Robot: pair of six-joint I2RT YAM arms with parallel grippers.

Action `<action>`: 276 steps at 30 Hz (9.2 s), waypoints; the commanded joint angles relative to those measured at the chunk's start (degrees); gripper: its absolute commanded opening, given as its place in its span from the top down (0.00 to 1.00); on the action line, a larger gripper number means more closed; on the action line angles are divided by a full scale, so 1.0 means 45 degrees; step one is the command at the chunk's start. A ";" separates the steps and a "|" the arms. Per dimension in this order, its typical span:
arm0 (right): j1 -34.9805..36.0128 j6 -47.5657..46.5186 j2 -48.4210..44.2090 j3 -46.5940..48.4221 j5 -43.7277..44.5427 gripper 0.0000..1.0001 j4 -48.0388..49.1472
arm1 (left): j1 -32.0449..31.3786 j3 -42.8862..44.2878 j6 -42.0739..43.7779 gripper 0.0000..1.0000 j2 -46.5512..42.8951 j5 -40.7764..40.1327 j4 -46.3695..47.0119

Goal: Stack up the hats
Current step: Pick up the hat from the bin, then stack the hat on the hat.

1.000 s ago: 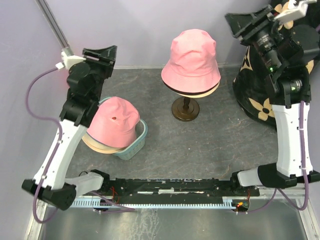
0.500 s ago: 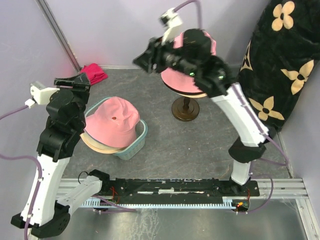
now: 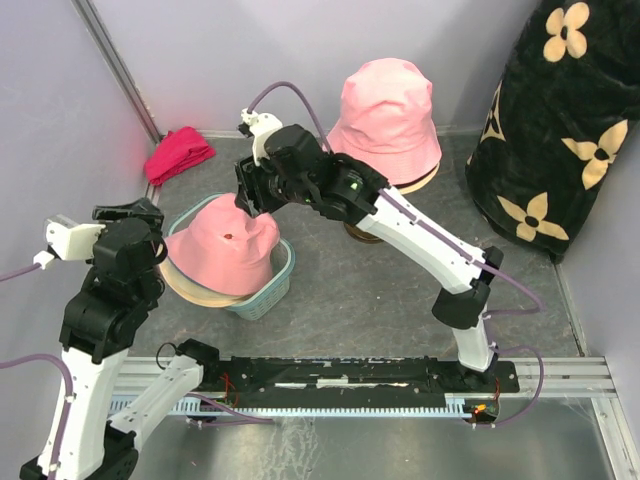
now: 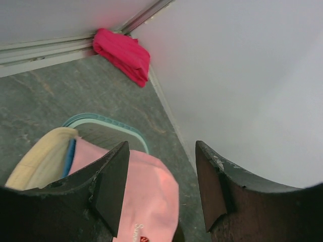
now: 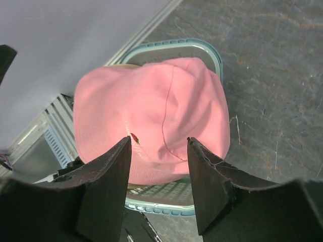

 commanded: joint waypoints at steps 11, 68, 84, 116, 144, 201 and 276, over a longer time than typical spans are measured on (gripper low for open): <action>-0.0283 0.0743 0.1841 0.0446 0.0079 0.41 0.0055 | 0.0013 -0.1381 -0.1490 0.34 -0.1424 -0.0585 -0.1847; -0.0686 0.0582 0.2387 0.1702 -0.0975 0.57 0.0448 | 0.0014 -0.3000 -0.2109 0.35 -0.1923 0.0280 -0.1333; -0.0569 0.0813 0.3052 0.1811 -0.1298 0.69 0.0387 | 0.0003 -0.3127 -0.2025 0.35 -0.1909 0.0283 -0.1165; -0.0556 -0.0516 0.0616 0.1497 0.0086 0.99 0.3069 | 0.0026 -0.3094 -0.1857 0.35 -0.1427 0.0661 -0.0005; -0.0781 -0.2158 0.0317 0.2953 0.0710 0.99 0.7026 | 0.0022 -0.2565 -0.1425 0.35 -0.0389 0.0773 0.2186; -0.5403 -0.5772 -0.4382 0.0780 0.1271 0.98 1.0561 | -0.0007 -0.1356 0.1366 0.37 0.3375 0.3225 0.6553; -0.6731 -0.2468 -0.2986 0.0023 0.0801 0.92 0.4526 | -0.0972 0.2226 0.2676 0.27 1.0835 1.3970 1.7133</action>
